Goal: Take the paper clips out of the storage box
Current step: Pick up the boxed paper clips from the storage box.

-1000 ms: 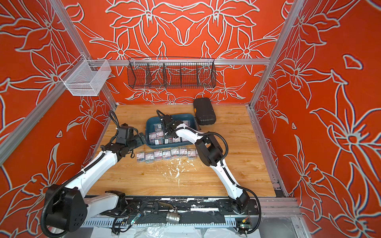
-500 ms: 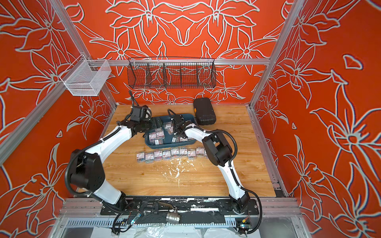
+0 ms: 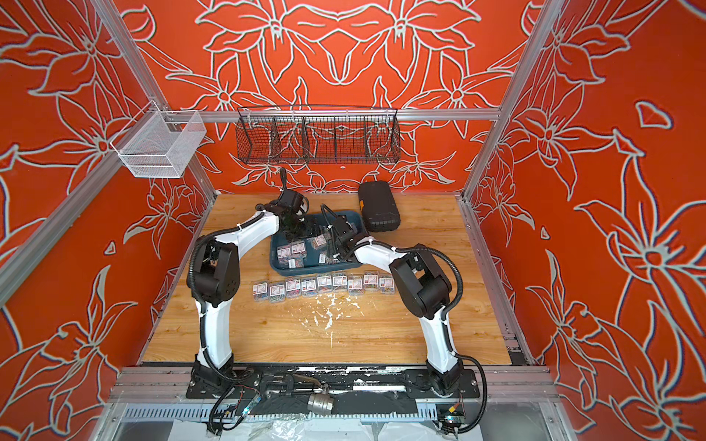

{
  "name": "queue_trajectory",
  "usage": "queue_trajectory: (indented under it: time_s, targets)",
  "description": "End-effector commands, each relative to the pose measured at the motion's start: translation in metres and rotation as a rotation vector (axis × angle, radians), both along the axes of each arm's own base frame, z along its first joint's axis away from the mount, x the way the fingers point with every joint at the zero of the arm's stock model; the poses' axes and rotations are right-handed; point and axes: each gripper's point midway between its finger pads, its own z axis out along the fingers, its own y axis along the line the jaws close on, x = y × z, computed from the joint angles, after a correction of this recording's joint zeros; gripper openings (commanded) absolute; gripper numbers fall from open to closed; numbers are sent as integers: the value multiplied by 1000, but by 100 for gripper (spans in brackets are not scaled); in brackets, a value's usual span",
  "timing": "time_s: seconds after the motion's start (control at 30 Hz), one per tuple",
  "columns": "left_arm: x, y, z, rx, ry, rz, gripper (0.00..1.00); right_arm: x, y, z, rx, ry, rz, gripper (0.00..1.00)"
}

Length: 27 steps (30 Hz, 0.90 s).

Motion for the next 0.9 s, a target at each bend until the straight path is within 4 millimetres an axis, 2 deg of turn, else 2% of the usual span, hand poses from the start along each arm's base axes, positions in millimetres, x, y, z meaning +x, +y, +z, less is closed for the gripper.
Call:
queue_trajectory:
  time_s: [0.0,0.2,0.33,0.47,0.63,0.73,0.87]
  targets:
    - [-3,-4,-8,104,15,-70,80,4,1,31,89,-77,-9,67]
    - [4,-12,-20,210,15,-180,80,-6,-16,64,131,-167,-24,67]
    - [7,-19,-29,268,11,-251,80,-14,-40,86,156,-240,-58,67]
    - [12,-22,-40,301,25,-269,80,-24,-71,106,162,-322,-99,68]
    - [7,-35,-50,316,38,-332,80,-39,-117,125,119,-403,-182,71]
    - [-1,-43,-51,329,41,-367,80,-47,-147,130,84,-435,-245,74]
    - [-9,-47,-49,320,44,-379,79,-55,-176,131,37,-454,-309,76]
